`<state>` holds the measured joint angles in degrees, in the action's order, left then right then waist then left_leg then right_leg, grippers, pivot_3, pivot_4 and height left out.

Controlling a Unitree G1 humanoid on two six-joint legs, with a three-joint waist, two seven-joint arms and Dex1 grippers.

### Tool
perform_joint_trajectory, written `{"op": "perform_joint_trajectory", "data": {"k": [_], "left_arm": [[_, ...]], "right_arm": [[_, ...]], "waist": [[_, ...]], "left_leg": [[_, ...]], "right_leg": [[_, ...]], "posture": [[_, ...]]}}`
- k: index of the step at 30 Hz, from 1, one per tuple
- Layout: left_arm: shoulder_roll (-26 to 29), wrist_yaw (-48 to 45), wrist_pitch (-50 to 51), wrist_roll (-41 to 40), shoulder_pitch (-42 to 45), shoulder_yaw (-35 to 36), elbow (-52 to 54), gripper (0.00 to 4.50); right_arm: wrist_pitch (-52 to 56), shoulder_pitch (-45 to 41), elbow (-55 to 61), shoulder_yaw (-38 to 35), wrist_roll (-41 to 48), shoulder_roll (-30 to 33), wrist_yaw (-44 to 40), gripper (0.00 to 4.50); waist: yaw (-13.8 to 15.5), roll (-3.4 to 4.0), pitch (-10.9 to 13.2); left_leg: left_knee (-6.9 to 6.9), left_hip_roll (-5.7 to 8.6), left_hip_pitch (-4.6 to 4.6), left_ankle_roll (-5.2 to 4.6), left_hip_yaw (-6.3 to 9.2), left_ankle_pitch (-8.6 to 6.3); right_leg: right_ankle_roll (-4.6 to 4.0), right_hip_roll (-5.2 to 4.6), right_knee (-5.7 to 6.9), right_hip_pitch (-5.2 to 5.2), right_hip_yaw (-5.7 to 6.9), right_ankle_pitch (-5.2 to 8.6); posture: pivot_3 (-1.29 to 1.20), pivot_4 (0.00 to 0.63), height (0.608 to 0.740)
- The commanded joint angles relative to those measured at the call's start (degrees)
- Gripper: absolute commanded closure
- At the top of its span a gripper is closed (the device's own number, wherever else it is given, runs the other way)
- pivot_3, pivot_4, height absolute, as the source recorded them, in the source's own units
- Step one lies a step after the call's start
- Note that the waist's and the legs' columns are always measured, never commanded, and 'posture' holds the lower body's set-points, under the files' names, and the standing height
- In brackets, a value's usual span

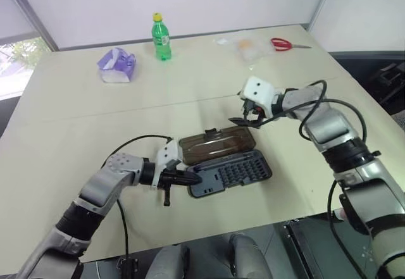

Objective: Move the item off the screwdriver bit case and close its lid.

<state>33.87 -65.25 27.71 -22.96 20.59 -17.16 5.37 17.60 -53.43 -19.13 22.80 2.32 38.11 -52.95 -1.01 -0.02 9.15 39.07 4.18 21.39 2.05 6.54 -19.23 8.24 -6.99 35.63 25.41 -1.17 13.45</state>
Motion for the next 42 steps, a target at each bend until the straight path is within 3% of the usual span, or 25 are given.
{"op": "perform_joint_trajectory", "data": {"k": [1, 10, 18, 29, 32, 39, 42], "left_arm": [[-0.6, -0.1, -1.7, 1.9, 0.1, -0.5, -1.6, 4.5], [-1.9, 0.4, -2.0, 2.8, -0.2, -0.3, -1.5, 4.5], [-1.8, 0.8, -1.8, 2.9, -0.7, -0.2, -0.7, 4.5], [-1.9, 1.5, -2.1, 3.2, -0.6, 0.3, -0.6, 4.5], [-2.0, 1.6, -2.2, 3.2, -0.5, 0.3, -0.7, 4.5], [-2.1, 1.9, -2.6, 3.5, -0.6, 0.4, -0.7, 4.5], [-2.3, 2.1, -2.7, 3.7, -0.4, 0.5, -1.0, 4.5]], "right_arm": [[-5.4, -3.6, -5.1, -0.3, -1.8, -1.8, -4.3, 0.04], [-17.1, -7.0, -22.7, 0.6, -4.9, -6.9, -16.1, 0.04], [-20.8, -12.8, -37.9, -1.8, -7.2, -11.8, -14.5, 0.04], [-25.6, -14.1, -45.9, -2.3, -11.7, -13.3, -12.7, 0.04], [-26.3, -14.2, -46.6, -2.4, -12.6, -13.6, -12.6, 0.85], [-27.3, -13.9, -48.1, -1.7, -15.3, -14.3, -13.1, 4.46], [-28.2, -13.7, -48.3, -1.2, -16.2, -14.5, -14.2, 4.46]], "waist": [[-0.1, 0.0, 0.0], [-0.2, 0.0, 0.0], [-0.3, 0.01, 0.0], [-0.5, 0.03, 0.0], [-0.6, 0.03, 0.0], [-1.6, -0.01, -0.1], [-1.5, -0.02, -0.1]], "left_leg": [[0.0, 0.0, 0.0, 0.0, 0.01, 0.0], [0.02, 0.0, -0.01, 0.01, 0.04, 0.0], [0.01, -0.01, -0.02, 0.03, 0.08, 0.02], [0.02, 0.0, -0.04, 0.04, 0.08, 0.02], [0.03, 0.0, -0.05, 0.04, 0.09, 0.02], [0.06, 0.0, -0.15, 0.07, 0.08, 0.04], [0.04, -0.01, -0.54, 0.1, 0.08, 0.06]], "right_leg": [[0.0, 0.0, 0.0, 0.0, 0.0, 0.0], [0.0, 0.0, -0.02, -0.04, 0.02, 0.0], [0.0, 0.0, 0.05, 0.0, 0.02, 0.0], [0.0, 0.0, 0.1, -0.01, 0.02, 0.0], [0.0, -0.01, 0.15, -0.01, 0.02, 0.0], [0.0, -0.01, 0.28, -0.06, 0.0, 0.0], [-0.01, 0.0, 0.37, -0.37, -0.01, 0.0]], "posture": [[0.0, 0.15, 0.74], [0.0, 0.15, 0.74], [0.0, 0.15, 0.74], [0.0, 0.15, 0.74], [0.0, 0.15, 0.74], [0.0, 0.15, 0.74], [0.0, 0.15, 0.74]]}}
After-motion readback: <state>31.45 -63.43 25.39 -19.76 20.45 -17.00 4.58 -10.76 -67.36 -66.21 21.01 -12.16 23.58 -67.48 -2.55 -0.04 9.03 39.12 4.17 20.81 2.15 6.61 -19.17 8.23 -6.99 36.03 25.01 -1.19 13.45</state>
